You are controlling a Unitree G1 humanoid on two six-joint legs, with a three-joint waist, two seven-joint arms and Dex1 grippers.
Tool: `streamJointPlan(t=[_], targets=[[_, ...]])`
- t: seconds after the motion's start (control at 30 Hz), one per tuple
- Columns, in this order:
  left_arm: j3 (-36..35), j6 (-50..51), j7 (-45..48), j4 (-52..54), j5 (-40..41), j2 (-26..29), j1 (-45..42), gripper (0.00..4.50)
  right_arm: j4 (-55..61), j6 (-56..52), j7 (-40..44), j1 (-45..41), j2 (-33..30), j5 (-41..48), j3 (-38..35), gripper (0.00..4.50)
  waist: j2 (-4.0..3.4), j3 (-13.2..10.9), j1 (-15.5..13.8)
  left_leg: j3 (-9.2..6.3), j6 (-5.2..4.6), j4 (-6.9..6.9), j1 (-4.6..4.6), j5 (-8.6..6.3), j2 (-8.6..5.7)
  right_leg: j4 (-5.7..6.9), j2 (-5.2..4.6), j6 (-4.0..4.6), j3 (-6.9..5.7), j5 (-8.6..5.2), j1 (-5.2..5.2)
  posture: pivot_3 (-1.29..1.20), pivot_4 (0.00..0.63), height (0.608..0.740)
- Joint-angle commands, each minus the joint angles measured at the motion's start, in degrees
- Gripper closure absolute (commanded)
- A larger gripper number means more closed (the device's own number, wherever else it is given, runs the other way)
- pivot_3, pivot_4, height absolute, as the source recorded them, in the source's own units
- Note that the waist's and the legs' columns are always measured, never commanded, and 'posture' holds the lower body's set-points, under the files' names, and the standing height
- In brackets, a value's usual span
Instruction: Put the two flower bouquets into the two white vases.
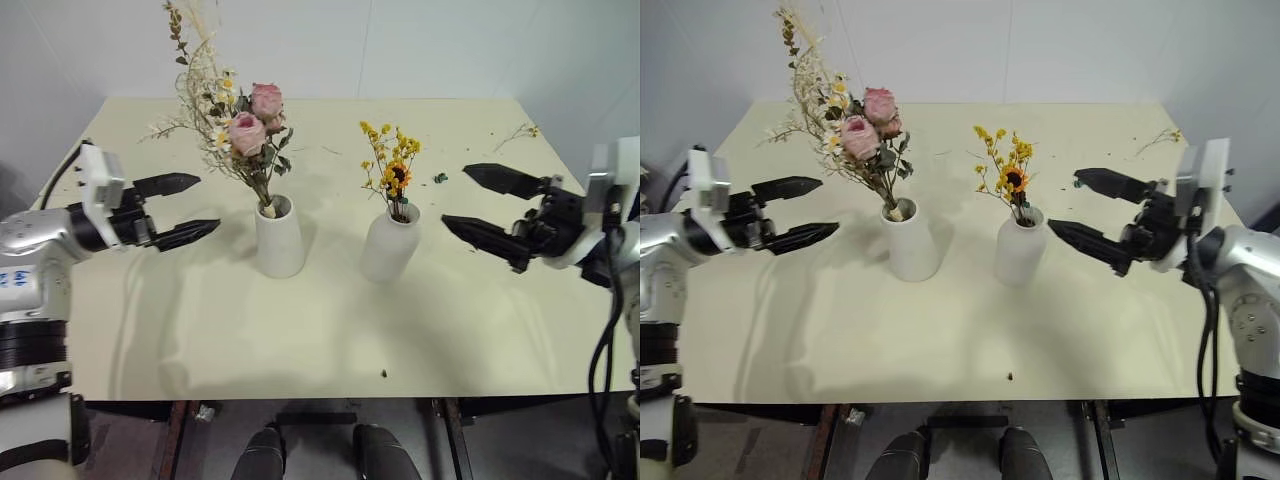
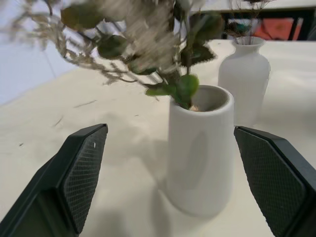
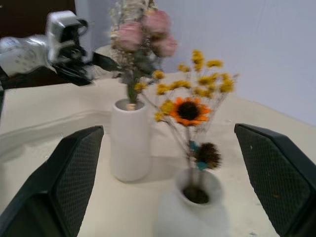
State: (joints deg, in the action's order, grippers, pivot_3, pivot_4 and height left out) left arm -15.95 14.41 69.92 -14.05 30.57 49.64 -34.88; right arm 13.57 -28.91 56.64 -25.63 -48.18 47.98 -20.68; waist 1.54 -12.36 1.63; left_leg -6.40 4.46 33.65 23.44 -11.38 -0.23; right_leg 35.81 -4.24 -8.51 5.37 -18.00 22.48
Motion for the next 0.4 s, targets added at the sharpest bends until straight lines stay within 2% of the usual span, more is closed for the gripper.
streamJointPlan(t=[0.03,0.2,0.4], targets=[[-2.9,1.69,3.34,5.75,3.54,2.69,2.49,0.05,-1.33,2.65,3.95,0.24,-3.6,-2.45,-1.81,0.0,-0.01,0.0,0.03,0.0,-0.01,-0.03,-0.02,0.0,0.0,0.0,0.0,0.02,0.0,-0.01,0.01,0.0,0.15,0.74],[-3.08,1.69,6.93,5.76,4.33,4.4,2.81,0.05,-2.26,2.55,7.6,1.95,-6.17,-3.43,-2.1,0.0,0.0,0.0,0.06,0.02,-0.01,-0.09,-0.08,0.0,0.05,0.06,0.05,0.09,-0.01,-0.06,0.02,0.0,0.15,0.74],[-2.98,0.73,4.77,6.31,3.5,3.28,2.63,0.05,-4.66,5.55,10.94,4.52,-7.5,-6.65,-2.64,0.0,0.0,0.0,0.11,0.06,-0.01,-0.07,-0.08,-0.01,0.04,0.04,0.03,0.08,0.01,-0.06,0.01,0.0,0.15,0.74]])
